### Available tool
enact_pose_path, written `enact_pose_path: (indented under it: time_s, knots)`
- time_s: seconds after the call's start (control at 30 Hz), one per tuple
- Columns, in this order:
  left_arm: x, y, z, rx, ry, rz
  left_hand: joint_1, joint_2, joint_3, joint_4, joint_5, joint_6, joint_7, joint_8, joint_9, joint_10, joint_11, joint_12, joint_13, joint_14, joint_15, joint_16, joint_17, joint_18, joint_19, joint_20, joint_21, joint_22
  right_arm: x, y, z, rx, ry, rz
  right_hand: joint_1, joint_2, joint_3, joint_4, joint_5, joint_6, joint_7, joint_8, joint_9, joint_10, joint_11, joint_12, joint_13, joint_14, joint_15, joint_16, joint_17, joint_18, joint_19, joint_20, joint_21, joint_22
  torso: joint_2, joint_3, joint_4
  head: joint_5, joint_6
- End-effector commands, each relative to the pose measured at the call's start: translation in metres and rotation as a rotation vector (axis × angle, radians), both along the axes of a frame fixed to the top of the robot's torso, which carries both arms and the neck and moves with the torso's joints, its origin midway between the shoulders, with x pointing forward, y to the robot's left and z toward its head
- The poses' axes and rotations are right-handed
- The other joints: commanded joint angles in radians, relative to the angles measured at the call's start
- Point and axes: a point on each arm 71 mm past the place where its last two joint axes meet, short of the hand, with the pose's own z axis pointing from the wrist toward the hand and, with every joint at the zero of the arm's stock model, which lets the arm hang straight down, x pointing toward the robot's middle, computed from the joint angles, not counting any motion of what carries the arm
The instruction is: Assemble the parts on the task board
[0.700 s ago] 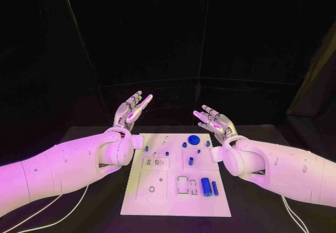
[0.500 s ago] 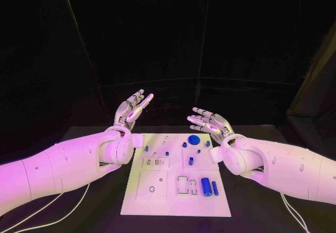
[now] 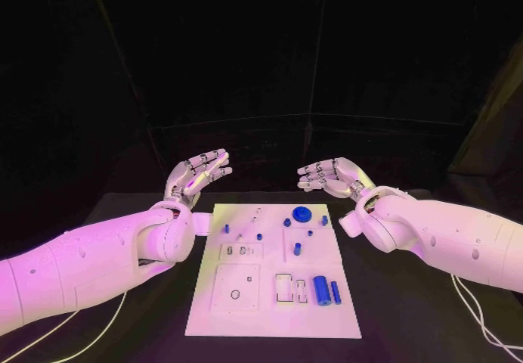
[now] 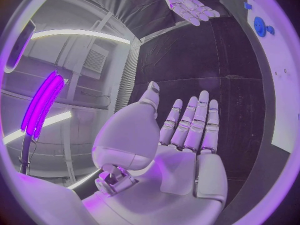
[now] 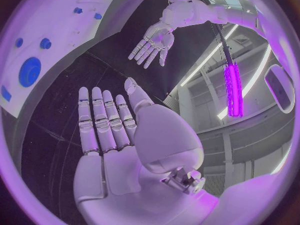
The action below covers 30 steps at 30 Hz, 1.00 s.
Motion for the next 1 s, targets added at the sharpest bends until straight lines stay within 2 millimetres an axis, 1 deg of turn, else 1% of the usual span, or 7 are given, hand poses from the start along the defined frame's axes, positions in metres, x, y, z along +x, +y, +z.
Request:
enact_pose_path:
  time_s: [0.03, 0.27, 0.37, 0.47, 0.6, 0.93, 1.0]
  knots:
    - [-0.005, -0.002, 0.01, -0.017, -0.106, -0.042, 0.012, 0.001, -0.001, -0.012, 0.002, 0.052, 0.087, 0.006, 0.001, 0.06, -0.009, 0.007, 0.0, 0.039, -0.011, 0.006, 0.001, 0.017, 0.083, -0.001, 0.03, 0.011, 0.001, 0.002, 0.007, -0.172, -0.081, 0.03, 0.003, 0.002, 0.026, -0.051, -0.005, 0.123, 0.002, -0.009, -0.001, 0.128, -0.029, -0.029, 0.002, 0.174, -0.044, 0.014, 0.007, 0.02, 0.104, -0.04, 0.068, 0.02, 0.022, 0.0009, 0.0054, -0.002, 0.002]
    - [-0.016, 0.0, 0.014, -0.01, -0.104, -0.083, 0.033, 0.006, -0.002, -0.048, 0.003, 0.171, 0.074, 0.005, -0.002, 0.139, -0.029, 0.006, -0.003, 0.148, -0.04, 0.015, -0.002, 0.038, 0.207, -0.009, 0.07, 0.015, 0.006, 0.005, 0.021, -0.381, -0.144, 0.062, 0.023, -0.025, 0.048, -0.05, 0.011, 0.18, -0.017, -0.017, 0.0, 0.212, -0.057, -0.046, 0.004, 0.316, -0.091, 0.037, 0.028, 0.018, 0.199, -0.096, 0.197, 0.086, 0.052, -0.0008, 0.0089, -0.009, 0.019]
    - [-0.024, 0.0, 0.016, -0.014, -0.098, -0.11, 0.036, 0.009, -0.002, -0.059, 0.003, 0.191, 0.07, 0.001, -0.003, 0.167, -0.035, 0.008, -0.002, 0.18, -0.047, 0.016, -0.004, 0.039, 0.236, -0.017, 0.075, 0.012, 0.005, 0.01, 0.025, -0.512, -0.179, 0.079, 0.03, -0.043, 0.056, -0.048, 0.028, 0.201, -0.029, -0.022, 0.0, 0.245, -0.073, -0.053, 0.004, 0.401, -0.116, 0.067, 0.052, 0.017, 0.236, -0.124, 0.286, 0.137, 0.069, -0.0016, 0.0124, -0.013, 0.027]
    - [-0.03, -0.002, 0.018, -0.021, -0.092, -0.134, 0.037, 0.01, -0.002, -0.067, 0.003, 0.202, 0.067, -0.003, -0.004, 0.18, -0.039, 0.006, -0.003, 0.202, -0.053, 0.017, -0.004, 0.039, 0.255, -0.021, 0.077, 0.01, 0.006, 0.015, 0.027, -0.629, -0.213, 0.087, 0.026, -0.056, 0.065, -0.048, 0.038, 0.21, -0.03, -0.032, -0.001, 0.256, -0.081, -0.061, 0.004, 0.443, -0.127, 0.078, 0.07, 0.016, 0.256, -0.14, 0.363, 0.184, 0.083, -0.0021, 0.0162, -0.017, 0.034]
    - [-0.038, -0.006, 0.021, -0.036, -0.087, -0.169, 0.037, 0.009, -0.003, -0.07, 0.003, 0.205, 0.067, -0.005, -0.004, 0.184, -0.04, 0.004, -0.003, 0.206, -0.054, 0.015, -0.005, 0.038, 0.259, -0.022, 0.076, 0.008, 0.006, 0.021, 0.026, -0.76, -0.25, 0.099, 0.007, -0.068, 0.078, -0.049, 0.036, 0.214, -0.033, -0.045, -0.001, 0.245, -0.081, -0.062, 0.004, 0.453, -0.13, 0.068, 0.085, 0.017, 0.273, -0.144, 0.443, 0.231, 0.104, -0.0026, 0.0232, -0.023, 0.04]
    - [-0.048, -0.017, 0.024, -0.061, -0.076, -0.227, 0.032, 0.003, -0.008, -0.074, 0.003, 0.209, 0.066, -0.008, -0.004, 0.188, -0.04, 0.001, -0.003, 0.206, -0.054, 0.008, -0.009, 0.037, 0.261, -0.023, 0.072, 0.004, 0.008, 0.036, 0.022, -0.931, -0.282, 0.127, -0.027, -0.086, 0.107, -0.047, 0.024, 0.184, -0.036, -0.054, -0.003, 0.199, -0.077, -0.063, 0.004, 0.464, -0.127, 0.047, 0.112, 0.018, 0.304, -0.138, 0.567, 0.307, 0.135, -0.0041, 0.035, -0.032, 0.045]
    - [-0.05, -0.018, 0.024, -0.063, -0.074, -0.232, 0.032, 0.003, -0.008, -0.074, 0.003, 0.209, 0.067, -0.009, -0.005, 0.188, -0.04, 0.0, -0.003, 0.206, -0.053, 0.006, -0.009, 0.037, 0.261, -0.023, 0.072, 0.003, 0.008, 0.038, 0.022, -0.95, -0.282, 0.133, -0.03, -0.09, 0.116, -0.047, 0.025, 0.176, -0.037, -0.053, -0.002, 0.177, -0.075, -0.063, 0.003, 0.466, -0.126, 0.041, 0.12, 0.007, 0.332, -0.137, 0.638, 0.395, 0.141, -0.0052, 0.0354, -0.033, 0.047]
